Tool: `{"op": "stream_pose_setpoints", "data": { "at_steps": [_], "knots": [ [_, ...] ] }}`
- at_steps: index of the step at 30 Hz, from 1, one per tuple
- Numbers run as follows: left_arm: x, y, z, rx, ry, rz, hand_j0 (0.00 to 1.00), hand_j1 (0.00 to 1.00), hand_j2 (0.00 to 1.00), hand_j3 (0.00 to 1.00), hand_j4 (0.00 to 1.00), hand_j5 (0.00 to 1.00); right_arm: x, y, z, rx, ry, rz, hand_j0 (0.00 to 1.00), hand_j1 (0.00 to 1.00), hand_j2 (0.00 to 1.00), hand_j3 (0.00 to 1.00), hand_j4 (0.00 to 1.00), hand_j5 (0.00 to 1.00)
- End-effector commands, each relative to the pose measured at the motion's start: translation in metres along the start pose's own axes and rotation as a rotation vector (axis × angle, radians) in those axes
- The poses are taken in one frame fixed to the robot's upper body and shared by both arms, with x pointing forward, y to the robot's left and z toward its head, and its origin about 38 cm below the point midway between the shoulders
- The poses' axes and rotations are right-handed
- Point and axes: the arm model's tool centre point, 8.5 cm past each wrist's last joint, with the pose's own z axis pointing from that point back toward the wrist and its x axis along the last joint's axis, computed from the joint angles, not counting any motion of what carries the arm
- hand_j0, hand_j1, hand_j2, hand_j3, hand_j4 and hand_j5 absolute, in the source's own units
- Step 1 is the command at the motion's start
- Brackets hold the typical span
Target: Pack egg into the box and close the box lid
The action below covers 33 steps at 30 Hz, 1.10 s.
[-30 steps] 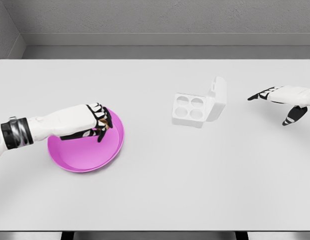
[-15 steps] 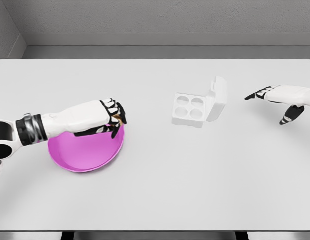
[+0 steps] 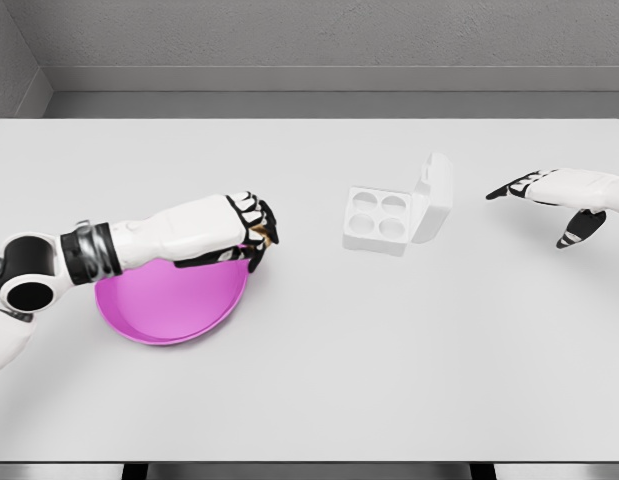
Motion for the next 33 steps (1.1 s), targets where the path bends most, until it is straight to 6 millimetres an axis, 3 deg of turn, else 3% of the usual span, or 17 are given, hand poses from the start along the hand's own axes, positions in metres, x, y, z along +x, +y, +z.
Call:
{"op": "stream_pose_setpoints", "data": {
  "at_steps": [1,31,33],
  "knots": [
    [0.001,-0.001,-0.004,0.010,-0.007,0.014,0.23,0.23,0.23,0.23,0.23,0.23,0.000,-0.001,0.001,-0.003,0.000,-0.004,1.00,1.00,1.00,1.00,1.00,1.00],
    [0.004,0.013,-0.060,0.036,-0.066,-0.001,0.24,0.24,0.24,0.24,0.24,0.24,0.003,-0.004,0.002,-0.009,-0.006,0.009,1.00,1.00,1.00,1.00,1.00,1.00],
    [0.004,0.012,-0.071,0.016,-0.077,-0.009,0.24,0.24,0.24,0.24,0.24,0.24,0.003,-0.004,0.002,-0.009,-0.006,0.009,1.00,1.00,1.00,1.00,1.00,1.00]
  ]
}}
